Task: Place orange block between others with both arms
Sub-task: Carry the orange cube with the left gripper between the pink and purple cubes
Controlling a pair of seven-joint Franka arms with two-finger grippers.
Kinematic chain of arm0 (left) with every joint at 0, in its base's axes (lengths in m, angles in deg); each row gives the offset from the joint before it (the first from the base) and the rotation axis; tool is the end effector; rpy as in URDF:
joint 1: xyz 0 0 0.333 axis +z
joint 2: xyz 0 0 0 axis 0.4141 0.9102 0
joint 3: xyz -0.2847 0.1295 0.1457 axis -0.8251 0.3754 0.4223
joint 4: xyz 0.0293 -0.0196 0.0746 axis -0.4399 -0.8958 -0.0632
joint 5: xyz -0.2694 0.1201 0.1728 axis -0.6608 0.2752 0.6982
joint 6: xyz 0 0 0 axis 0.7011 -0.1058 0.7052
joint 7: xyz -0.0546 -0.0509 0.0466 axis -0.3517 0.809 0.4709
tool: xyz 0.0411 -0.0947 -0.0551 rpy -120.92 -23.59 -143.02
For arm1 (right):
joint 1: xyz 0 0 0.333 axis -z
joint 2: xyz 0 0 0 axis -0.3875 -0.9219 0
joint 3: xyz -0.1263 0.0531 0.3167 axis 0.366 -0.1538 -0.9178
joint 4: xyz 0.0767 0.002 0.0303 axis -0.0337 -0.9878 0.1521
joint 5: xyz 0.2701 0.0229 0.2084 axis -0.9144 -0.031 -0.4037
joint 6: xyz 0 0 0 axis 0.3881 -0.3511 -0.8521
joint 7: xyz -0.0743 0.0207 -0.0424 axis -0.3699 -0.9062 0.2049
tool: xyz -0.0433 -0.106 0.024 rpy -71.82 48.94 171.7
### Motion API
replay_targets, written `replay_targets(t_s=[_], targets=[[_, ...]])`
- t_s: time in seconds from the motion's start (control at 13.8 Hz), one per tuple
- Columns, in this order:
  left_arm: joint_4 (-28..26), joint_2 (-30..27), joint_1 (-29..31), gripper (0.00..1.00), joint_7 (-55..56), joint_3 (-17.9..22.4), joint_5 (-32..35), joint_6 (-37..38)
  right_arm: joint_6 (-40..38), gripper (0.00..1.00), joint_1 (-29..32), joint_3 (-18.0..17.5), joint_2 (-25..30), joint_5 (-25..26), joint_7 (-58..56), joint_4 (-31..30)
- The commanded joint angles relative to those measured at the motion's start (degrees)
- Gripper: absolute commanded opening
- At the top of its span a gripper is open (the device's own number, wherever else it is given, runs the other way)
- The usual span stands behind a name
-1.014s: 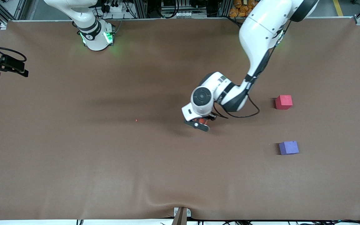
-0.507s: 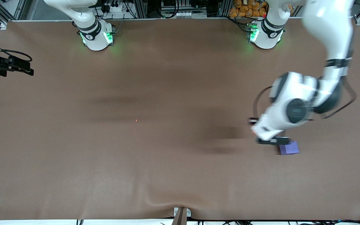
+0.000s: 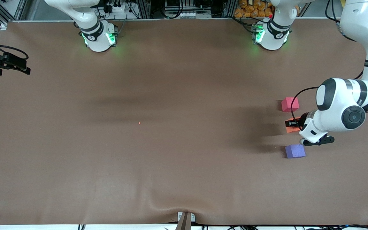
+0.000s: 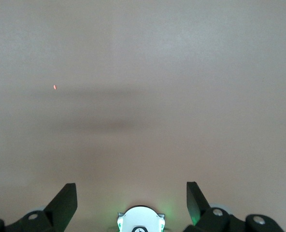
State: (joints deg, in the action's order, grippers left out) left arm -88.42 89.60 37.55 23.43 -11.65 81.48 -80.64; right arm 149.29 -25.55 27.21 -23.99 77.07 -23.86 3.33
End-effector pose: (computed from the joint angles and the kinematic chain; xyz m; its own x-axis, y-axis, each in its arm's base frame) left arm 0.5783 -0.0065 0.3234 0.9677 0.1356 -0.2126 0.1339 -0.9907 -0.0223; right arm 0.4774 -0.0131 0.6592 0.9871 0.0230 -0.1582 0.0189 -0.9994 -0.0274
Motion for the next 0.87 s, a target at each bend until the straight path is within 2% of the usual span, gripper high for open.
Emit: replay_targets(t_s=[0.0,0.65,0.8], targets=[[-4.97,-0.95,3.78,0.00,-2.76,-0.97,-0.56,-7.35,-0.97,1.00,-0.68,0.33,-0.80,0.36,-0.13,1.80],[-4.01,3.98,3.96,0.00,-7.42,-0.88,-0.38,-9.74,-0.97,1.00,-0.77,0.42,-2.56,0.36,-0.13,2.77],[-3.83,5.03,3.96,0.00,-8.12,-0.88,1.54,-10.36,-0.97,1.00,-0.77,0.33,-3.00,0.36,-0.13,3.39]])
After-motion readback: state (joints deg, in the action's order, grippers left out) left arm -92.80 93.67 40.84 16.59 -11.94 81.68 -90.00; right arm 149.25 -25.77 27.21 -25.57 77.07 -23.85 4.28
